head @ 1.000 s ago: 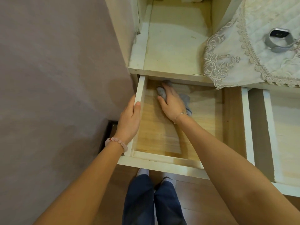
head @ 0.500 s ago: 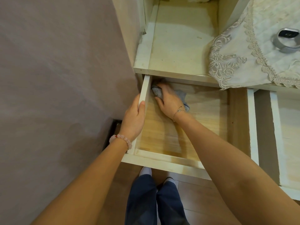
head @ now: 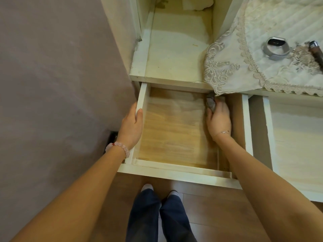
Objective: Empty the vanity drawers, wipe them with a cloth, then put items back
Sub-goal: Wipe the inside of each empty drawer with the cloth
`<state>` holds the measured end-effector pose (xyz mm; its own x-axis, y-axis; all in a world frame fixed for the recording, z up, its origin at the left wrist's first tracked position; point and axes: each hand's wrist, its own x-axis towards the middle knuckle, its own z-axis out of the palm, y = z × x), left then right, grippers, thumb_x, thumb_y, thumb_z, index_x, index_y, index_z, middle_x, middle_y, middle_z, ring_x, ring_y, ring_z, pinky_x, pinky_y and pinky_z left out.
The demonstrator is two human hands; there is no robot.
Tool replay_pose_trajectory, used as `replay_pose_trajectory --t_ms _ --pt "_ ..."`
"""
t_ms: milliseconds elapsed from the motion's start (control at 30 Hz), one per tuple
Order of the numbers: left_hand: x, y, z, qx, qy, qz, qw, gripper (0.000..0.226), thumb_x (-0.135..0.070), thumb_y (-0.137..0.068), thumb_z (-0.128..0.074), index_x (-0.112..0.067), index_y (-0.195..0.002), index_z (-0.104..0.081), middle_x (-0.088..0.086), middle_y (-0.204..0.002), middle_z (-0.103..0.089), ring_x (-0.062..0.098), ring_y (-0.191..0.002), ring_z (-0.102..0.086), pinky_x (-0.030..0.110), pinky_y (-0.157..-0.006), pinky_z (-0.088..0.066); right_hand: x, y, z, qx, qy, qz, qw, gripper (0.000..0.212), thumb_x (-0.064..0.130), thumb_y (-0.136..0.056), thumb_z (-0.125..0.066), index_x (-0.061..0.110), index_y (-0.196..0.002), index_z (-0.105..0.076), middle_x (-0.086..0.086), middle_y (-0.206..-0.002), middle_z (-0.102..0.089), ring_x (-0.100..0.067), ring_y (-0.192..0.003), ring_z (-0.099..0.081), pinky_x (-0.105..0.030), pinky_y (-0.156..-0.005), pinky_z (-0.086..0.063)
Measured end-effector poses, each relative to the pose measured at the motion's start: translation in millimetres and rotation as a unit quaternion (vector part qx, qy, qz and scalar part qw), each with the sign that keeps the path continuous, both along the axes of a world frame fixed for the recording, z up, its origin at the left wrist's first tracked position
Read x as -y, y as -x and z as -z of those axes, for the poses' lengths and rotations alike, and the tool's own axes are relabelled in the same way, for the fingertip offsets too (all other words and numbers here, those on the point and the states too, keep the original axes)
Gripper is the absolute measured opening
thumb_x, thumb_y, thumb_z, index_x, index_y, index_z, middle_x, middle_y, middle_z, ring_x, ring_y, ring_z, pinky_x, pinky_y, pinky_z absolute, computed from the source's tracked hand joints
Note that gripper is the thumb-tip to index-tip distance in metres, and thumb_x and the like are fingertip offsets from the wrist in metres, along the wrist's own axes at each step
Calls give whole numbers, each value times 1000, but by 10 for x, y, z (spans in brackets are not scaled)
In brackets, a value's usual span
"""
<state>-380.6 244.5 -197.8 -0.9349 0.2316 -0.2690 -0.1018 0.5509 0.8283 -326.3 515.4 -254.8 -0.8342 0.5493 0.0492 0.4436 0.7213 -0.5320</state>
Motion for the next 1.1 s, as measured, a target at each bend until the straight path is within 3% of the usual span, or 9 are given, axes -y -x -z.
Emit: replay_pose_trajectory --t_ms 133,233,333,467,567,700,867,967,1100 --pt "-3 2 31 -1 -2 0 1000 40 -39 -100 -23 -32 -139 -30 -4 -123 -51 11 -102 -51 21 -78 -39 55 -106 11 24 -45 -75 996 59 21 -91 -48 16 -145 -24 -9 -151 -26 -25 -140 -21 -46 -112 -16" --pt "3 16 61 0 1 0 1000 42 -40 -100 -23 -30 -140 -29 -1 -125 -51 12 -102 -52 17 -73 -39 11 -142 44 20 -75 -106 991 50 18 -93 -42 22 -142 -32 -8 -150 -27 -29 -139 -23 -54 -111 -19" --pt "4 14 80 -3 -6 1 1000 43 -39 -100 -23 -29 -141 -29 -6 -128 -48 11 -112 -48 10 -75 -35 13 -39 43 11 -25 -42 999 45 17 -95 -38 20 -140 -36 -8 -151 -26 -31 -134 -29 -49 -110 -26" --pt "10 28 100 -2 -9 6 1000 44 -39 -100 -23 -28 -142 -28 -4 -133 -47 10 -114 -46 9 -74 -32 70 -10 30 8 -8 4 1000 44 17 -96 -35 21 -140 -34 -8 -152 -23 -35 -127 -34 -44 -102 -34" --pt "23 36 94 -1 -19 10 1000 42 -38 -100 -24 -29 -141 -28 -8 -129 -47 1 -107 -46 6 -73 -33 90 -53 -2 6 27 13 1000 45 18 -97 -36 21 -141 -32 -8 -150 -25 -35 -124 -37 -43 -97 -40" --pt "25 36 100 2 -41 10 999 42 -37 -100 -25 -29 -141 -29 -5 -134 -47 12 -119 -46 24 -88 -37 171 -117 -39 2 63 20 998 46 18 -97 -39 22 -142 -33 -9 -149 -27 -31 -132 -31 -42 -109 -28" --pt "15 29 113 -5 -50 14 999 41 -38 -100 -24 -32 -140 -28 -8 -134 -46 6 -115 -42 24 -87 -34 575 31 -89 -6 84 -49 995 47 11 -94 -45 17 -140 -38 -10 -148 -30 -25 -138 -26 -25 -109 -19" --pt "16 36 128 -9 -51 13 999 41 -38 -99 -25 -32 -139 -30 -6 -133 -48 9 -117 -45 27 -89 -35 1031 240 -95 -14 108 -121 987 50 8 -92 -48 16 -140 -38 -9 -150 -30 -22 -140 -23 -22 -110 -16" --pt "16 46 135 -10 -54 14 998 42 -39 -99 -26 -33 -140 -28 -9 -142 -40 -1 -119 -34 20 -91 -28 1543 416 -83 -3 108 -193 975 52 14 -94 -46 22 -143 -32 -4 -153 -24 -16 -141 -20 -18 -108 -12"
